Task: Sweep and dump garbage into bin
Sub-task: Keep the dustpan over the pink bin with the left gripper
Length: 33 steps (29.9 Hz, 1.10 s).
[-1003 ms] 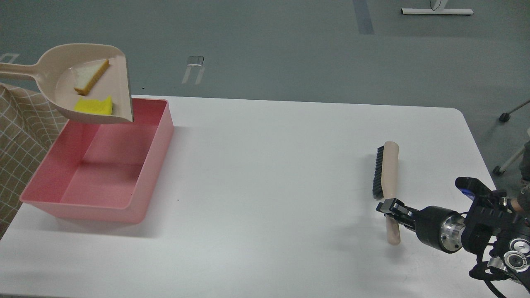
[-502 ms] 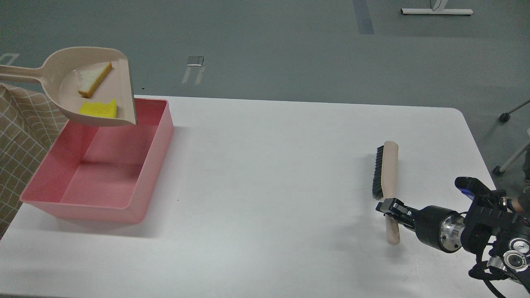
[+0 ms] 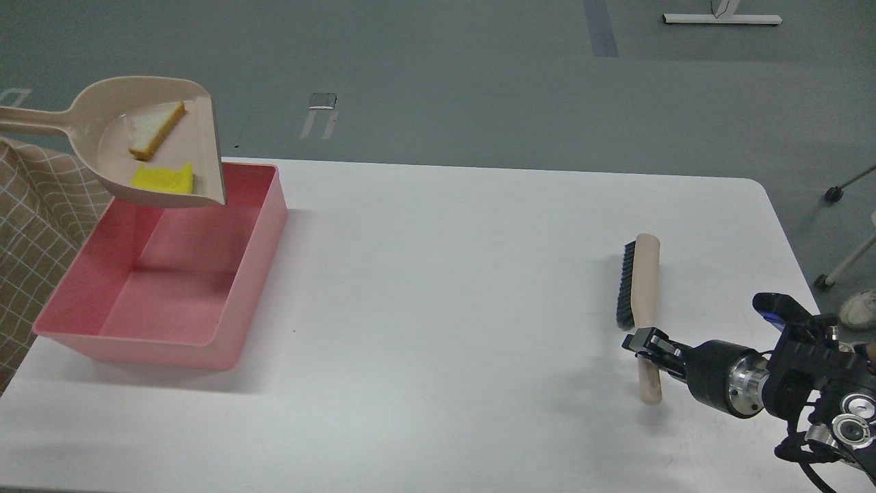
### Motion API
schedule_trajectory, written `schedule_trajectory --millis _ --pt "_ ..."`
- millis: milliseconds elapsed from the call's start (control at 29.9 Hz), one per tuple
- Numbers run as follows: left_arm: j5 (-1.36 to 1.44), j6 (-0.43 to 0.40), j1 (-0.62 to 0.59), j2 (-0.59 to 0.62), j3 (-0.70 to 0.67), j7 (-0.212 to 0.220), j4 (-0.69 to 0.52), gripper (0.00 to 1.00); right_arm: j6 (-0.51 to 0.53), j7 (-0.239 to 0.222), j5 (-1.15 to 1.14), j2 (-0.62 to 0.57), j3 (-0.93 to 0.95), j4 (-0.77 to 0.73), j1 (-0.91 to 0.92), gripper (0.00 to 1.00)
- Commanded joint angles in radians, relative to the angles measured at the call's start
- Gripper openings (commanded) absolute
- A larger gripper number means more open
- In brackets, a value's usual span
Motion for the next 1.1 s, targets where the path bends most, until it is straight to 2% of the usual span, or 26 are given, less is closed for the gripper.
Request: schedule_trajectory --millis 0,1070 --pt "0.007 0.006 0.000 0.000 -0.001 0.000 -0.001 0.00 0.000 0.000 0.000 0.000 0.000 -0.005 0.000 0.09" --pt "0.074 0.068 -0.005 -0.025 -0.001 0.000 -0.001 0.00 0.000 0.000 0.000 0.009 0.002 -0.011 0.000 0.09"
